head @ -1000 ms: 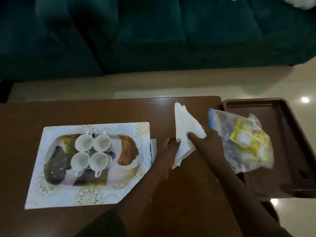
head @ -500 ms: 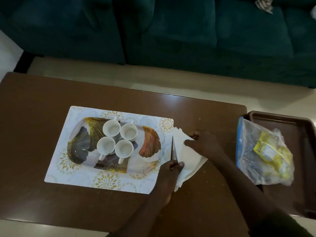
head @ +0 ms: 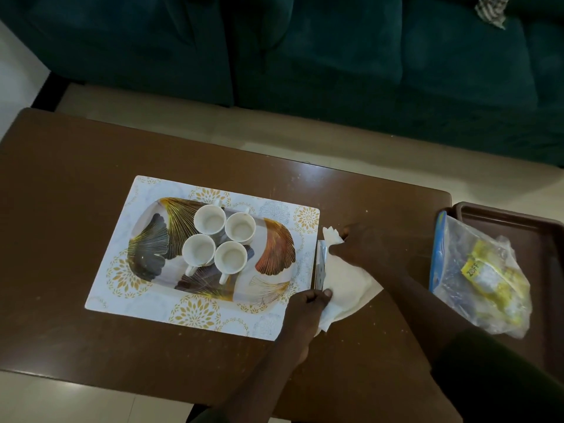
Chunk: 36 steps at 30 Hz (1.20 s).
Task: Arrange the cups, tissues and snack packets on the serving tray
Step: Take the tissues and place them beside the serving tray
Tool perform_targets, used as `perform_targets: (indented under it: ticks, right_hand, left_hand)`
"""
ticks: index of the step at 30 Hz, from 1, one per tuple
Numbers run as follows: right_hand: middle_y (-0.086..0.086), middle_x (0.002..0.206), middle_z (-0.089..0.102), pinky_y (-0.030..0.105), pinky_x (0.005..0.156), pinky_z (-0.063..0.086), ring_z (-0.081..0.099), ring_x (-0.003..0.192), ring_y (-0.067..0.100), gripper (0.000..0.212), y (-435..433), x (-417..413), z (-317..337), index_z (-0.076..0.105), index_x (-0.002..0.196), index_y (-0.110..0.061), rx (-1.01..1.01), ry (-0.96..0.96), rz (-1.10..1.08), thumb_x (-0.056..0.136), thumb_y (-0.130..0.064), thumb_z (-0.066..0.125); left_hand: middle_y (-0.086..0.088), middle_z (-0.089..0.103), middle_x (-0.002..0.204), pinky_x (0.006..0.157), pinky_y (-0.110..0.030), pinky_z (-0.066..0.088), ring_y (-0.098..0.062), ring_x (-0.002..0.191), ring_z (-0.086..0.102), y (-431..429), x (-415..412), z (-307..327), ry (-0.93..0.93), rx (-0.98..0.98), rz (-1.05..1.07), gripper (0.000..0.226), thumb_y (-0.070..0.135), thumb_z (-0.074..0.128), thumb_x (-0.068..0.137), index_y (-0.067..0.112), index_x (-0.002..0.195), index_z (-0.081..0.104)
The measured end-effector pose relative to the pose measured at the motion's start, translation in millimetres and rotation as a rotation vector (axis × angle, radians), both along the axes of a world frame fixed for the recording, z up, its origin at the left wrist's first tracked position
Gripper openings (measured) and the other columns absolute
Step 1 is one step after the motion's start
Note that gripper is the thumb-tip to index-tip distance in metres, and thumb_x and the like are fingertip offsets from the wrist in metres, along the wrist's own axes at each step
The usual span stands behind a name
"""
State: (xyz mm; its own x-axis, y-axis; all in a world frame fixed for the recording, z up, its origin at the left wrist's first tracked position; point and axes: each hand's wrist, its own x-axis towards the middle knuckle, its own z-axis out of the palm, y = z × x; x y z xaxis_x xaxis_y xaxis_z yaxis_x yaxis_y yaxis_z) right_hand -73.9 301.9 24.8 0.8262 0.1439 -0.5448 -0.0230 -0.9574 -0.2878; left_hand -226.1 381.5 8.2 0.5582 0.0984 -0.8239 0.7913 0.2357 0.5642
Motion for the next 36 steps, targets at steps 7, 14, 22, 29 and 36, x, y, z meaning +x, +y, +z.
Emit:
perform_targets:
  ticks: [7,14,22,29,36]
  right_hand:
    - [0.011,0.101,0.07,0.025,0.064,0.048,0.056,0.073,0.015,0.037,12,-4,-12,0.063,0.105,-0.002,-0.047,-0.033,0.057,0.073,-0.016,0.075]
    - [0.009,0.113,0.065,0.025,0.07,0.041,0.058,0.089,0.019,0.051,12,-2,-11,0.055,0.116,-0.005,-0.046,-0.002,0.066,0.079,-0.035,0.07]
    - [0.003,0.079,0.066,0.006,0.03,0.031,0.049,0.046,0.005,0.019,-9,-15,12,0.063,0.079,-0.011,-0.035,0.095,0.036,0.073,-0.02,0.079]
    - [-0.005,0.076,0.051,0.01,0.038,0.03,0.047,0.055,0.002,0.034,-5,-39,2,0.051,0.09,-0.015,0.116,0.053,-0.03,0.068,-0.004,0.076]
    - [0.003,0.085,0.064,0.02,0.048,0.044,0.061,0.062,0.012,0.024,-28,-30,18,0.052,0.09,-0.016,0.252,0.04,-0.26,0.079,-0.027,0.07]
  left_hand:
    - [-0.001,0.065,0.088,0.065,-0.02,0.054,-0.016,0.079,0.063,2,-7,-9,0.103,0.015,-0.115,0.028,0.041,0.053,0.097,0.015,0.097,0.063]
    - [-0.009,0.072,0.089,0.054,-0.03,0.061,-0.014,0.051,0.067,7,-17,-3,0.152,-0.065,-0.097,0.041,0.049,0.045,0.098,0.017,0.123,0.054]
    - [-0.013,0.07,0.116,0.092,-0.046,0.058,-0.033,0.095,0.074,10,-13,9,0.17,0.191,-0.394,0.061,0.056,0.028,0.1,0.01,0.138,0.042]
    - [-0.016,0.073,0.1,0.051,-0.029,0.059,-0.018,0.051,0.067,16,-12,7,0.174,0.29,-0.404,0.059,0.056,0.027,0.099,0.013,0.135,0.044]
    - [-0.013,0.075,0.094,0.078,-0.045,0.059,-0.031,0.086,0.071,17,7,14,-0.221,0.684,-0.197,0.042,0.045,0.041,0.1,0.014,0.11,0.067]
